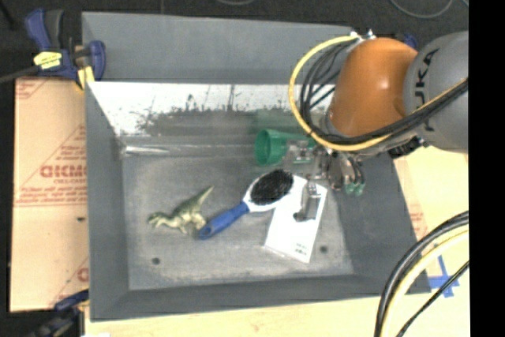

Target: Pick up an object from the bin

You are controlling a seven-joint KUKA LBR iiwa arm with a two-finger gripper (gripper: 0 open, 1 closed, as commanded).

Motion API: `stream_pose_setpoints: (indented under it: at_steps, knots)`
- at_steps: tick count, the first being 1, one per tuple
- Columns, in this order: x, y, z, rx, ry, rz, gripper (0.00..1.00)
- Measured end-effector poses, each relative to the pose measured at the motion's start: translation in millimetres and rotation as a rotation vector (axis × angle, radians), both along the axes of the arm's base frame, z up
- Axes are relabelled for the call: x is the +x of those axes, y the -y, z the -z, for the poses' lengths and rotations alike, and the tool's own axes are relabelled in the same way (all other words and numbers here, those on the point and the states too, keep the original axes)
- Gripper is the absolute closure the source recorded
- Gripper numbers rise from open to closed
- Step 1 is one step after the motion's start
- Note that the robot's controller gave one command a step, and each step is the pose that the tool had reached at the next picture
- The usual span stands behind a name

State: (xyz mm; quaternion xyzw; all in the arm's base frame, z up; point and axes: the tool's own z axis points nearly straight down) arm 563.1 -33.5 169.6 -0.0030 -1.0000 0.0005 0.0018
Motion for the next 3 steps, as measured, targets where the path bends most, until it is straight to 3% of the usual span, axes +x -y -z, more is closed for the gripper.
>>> stream_pose_setpoints:
  at_steps: [1, 2, 3]
  knots:
    - [1.3, 0.1, -4.7, -0.001, 0.008, 0.0, 0.0]
    - [15.0, -14.7, 41.8, -0.001, 0.009, -0.158, 0.0]
    - [20.9, -21.1, 57.0, 0.0, 0.009, -0.288, 0.0]
